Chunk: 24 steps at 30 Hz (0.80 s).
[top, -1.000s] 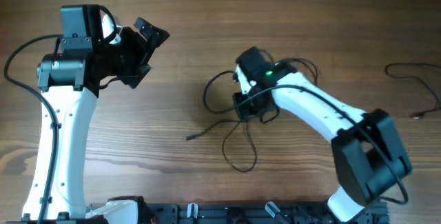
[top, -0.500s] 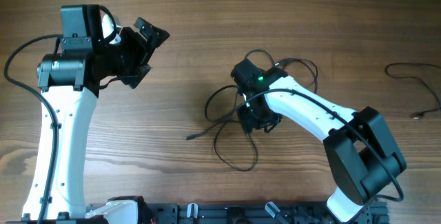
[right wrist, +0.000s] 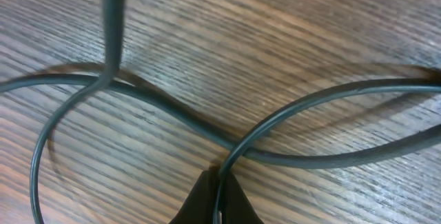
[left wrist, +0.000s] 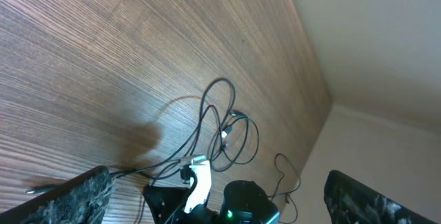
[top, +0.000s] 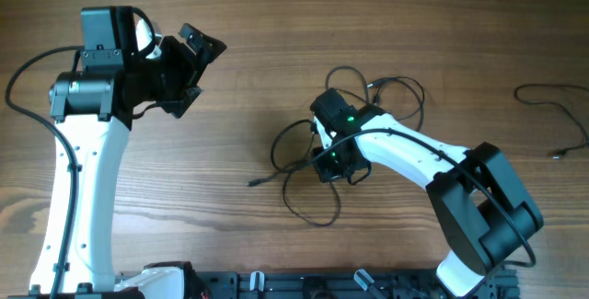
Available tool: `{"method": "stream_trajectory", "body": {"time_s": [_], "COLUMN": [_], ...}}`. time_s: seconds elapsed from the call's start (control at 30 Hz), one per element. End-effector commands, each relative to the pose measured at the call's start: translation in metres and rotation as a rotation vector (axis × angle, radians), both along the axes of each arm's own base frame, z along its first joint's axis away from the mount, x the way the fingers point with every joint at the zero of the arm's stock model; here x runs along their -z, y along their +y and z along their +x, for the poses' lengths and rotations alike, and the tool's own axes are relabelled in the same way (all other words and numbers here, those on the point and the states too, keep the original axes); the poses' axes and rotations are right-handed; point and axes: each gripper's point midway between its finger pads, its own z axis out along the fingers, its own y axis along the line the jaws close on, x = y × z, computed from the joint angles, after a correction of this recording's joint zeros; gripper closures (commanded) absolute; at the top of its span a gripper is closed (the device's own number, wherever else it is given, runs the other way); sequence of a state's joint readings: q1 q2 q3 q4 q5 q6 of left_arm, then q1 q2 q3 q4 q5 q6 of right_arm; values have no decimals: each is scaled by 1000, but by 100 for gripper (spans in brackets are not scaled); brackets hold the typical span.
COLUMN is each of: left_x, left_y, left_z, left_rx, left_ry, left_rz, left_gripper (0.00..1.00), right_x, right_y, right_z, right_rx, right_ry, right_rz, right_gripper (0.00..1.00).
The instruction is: Untangle cables
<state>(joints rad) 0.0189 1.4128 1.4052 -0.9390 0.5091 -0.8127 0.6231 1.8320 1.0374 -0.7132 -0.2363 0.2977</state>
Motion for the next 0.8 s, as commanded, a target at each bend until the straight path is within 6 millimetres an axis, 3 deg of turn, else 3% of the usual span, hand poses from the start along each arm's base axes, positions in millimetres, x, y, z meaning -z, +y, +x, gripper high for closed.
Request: {"method": "stream_trajectory", "body": {"time_s": [0.0,0.1,0.17,0.27,0.33,0.47,0.5,0.6,0.63,0.67,0.73,0.77], "left_x": [-1,-1,-1,-1,-1,-1,-1,-1,-1,-1,-1,-1], "left_y": [2,2,2,2,2,2,2,2,2,2,2,2], "left_z": [1,1,1,1,1,1,1,1,1,1,1,1], "left_rx": [8,8,8,8,8,8,8,8,8,8,8,8], "left_ry": [-16,-16,-16,-16,-16,-16,-16,-16,-16,-16,-16,-16], "left_rz": [16,16,16,16,16,16,16,16,16,16,16,16], "left_gripper": [0,0,0,0,0,0,0,0,0,0,0,0], "right_x": [-28,-110,-156,-186,-187,-207,-217,-270,-281,-288,-300,-303], "right_y": [12,33,33,30,33,63,75,112,114,112,96,73], "right_z": [5,28,50,65,67,62,58,9,10,22,73,110], "right_rx": [-33,-155,-128,-104,-124,-385,-473,-866,-874,-817,-501,-228], "right_ry": [-14,-239,-444,-585,-600,-701,-734,-860,-898,-929,-978,-993], "right_rz": [47,200,240,249,260,403,476,849,879,868,765,681], "right_gripper": [96,96,96,96,96,96,96,96,96,96,96,96]}}
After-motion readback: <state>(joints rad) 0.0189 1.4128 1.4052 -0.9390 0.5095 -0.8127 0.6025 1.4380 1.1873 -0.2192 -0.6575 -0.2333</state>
